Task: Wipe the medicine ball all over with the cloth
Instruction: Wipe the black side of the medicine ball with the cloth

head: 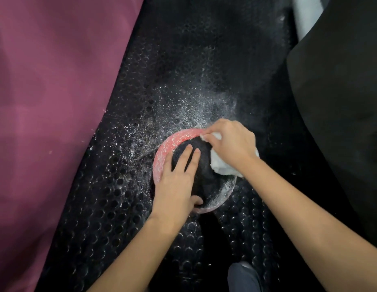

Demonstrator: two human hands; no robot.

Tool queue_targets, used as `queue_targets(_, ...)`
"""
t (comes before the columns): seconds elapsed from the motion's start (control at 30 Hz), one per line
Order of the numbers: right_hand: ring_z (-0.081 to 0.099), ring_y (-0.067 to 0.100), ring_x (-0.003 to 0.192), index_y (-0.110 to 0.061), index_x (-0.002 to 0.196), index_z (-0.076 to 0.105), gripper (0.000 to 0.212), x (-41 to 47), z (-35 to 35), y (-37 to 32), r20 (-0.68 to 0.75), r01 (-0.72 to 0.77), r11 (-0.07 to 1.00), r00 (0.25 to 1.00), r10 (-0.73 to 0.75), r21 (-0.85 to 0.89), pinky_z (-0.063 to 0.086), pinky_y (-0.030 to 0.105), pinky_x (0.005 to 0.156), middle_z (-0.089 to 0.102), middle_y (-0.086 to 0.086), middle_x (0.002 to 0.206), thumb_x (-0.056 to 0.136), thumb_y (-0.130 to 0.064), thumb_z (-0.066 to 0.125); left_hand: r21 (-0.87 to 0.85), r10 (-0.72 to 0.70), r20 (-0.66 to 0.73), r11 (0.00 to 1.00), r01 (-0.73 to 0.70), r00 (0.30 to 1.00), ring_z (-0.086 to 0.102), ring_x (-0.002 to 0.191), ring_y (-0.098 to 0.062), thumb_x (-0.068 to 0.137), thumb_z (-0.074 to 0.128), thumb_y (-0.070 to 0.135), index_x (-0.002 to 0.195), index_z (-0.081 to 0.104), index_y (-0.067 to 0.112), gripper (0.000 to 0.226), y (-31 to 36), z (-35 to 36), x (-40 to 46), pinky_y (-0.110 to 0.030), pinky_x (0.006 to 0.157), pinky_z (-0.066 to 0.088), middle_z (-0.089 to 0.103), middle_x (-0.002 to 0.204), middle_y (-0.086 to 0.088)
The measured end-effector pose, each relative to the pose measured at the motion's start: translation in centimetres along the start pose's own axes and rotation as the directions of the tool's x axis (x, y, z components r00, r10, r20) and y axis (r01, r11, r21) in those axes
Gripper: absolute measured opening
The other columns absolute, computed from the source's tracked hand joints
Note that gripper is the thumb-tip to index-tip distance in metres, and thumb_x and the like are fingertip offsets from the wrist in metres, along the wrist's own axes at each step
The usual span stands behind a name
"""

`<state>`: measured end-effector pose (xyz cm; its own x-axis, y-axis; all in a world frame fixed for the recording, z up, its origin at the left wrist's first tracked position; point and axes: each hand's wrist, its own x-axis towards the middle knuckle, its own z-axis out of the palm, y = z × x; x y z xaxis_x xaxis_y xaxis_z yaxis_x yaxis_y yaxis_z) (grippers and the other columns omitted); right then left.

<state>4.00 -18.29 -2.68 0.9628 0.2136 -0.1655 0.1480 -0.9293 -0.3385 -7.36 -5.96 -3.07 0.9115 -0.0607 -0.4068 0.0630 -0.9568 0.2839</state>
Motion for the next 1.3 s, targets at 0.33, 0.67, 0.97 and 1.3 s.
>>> queue_targets(0.33,0.056,0.015,0.105,-0.04,0.098,0.07,0.014,-0.2,0.0,0.2,-0.021,-0.008,1.0,1.0,0.009,0.014,0.044,0.032,0.078,0.064,-0.016,0.108,0.091,-0.041,0.058,0.014,0.024,-0.006,1.0,-0.024,1.0,-0.009,0.149,-0.024,0.084,0.068,0.047,0.151,-0.019,0.032,0.11,-0.2,-0.3,-0.2,-0.036,0.113,0.031,-0.02,0.158,0.017)
queue_targets(0.67,0.054,0.014,0.106,-0.041,0.1,0.069,0.014,-0.5,-0.4,0.3,0.002,0.027,1.0,1.0,-0.027,0.013,0.042,0.031,0.076,0.062,-0.017,0.111,0.092,-0.042,0.057,0.015,0.043,0.005,0.999,-0.043,0.999,-0.011,0.148,-0.024,0.084,0.067,0.047,0.15,-0.02,0.032,0.11,-0.4,-0.5,-0.2,-0.032,0.116,0.024,-0.021,0.158,0.018)
queue_targets(0.97,0.045,0.014,0.105,-0.04,0.107,0.067,0.019,0.0,-1.0,-1.7,0.103,0.223,0.964,0.972,-0.209,-0.145,0.031,0.028,0.068,0.058,-0.016,0.113,0.095,-0.039,0.052,0.057,0.071,-0.008,0.996,-0.071,0.997,-0.013,0.148,-0.021,0.085,0.066,0.046,0.152,-0.018,0.028,0.109,0.1,-1.0,-0.2,-0.031,0.116,0.022,-0.018,0.159,0.014)
queue_targets(1.3,0.047,0.014,0.106,-0.042,0.104,0.068,0.018,-0.2,-0.4,-1.2,0.079,0.199,0.976,0.978,-0.192,-0.093,0.036,0.03,0.07,0.058,-0.016,0.113,0.094,-0.041,0.052,-0.035,0.047,-0.042,0.998,-0.049,0.998,-0.011,0.149,-0.02,0.082,0.07,0.047,0.152,-0.016,0.034,0.111,-1.0,-0.3,-0.2,-0.03,0.114,0.027,-0.017,0.158,0.02)
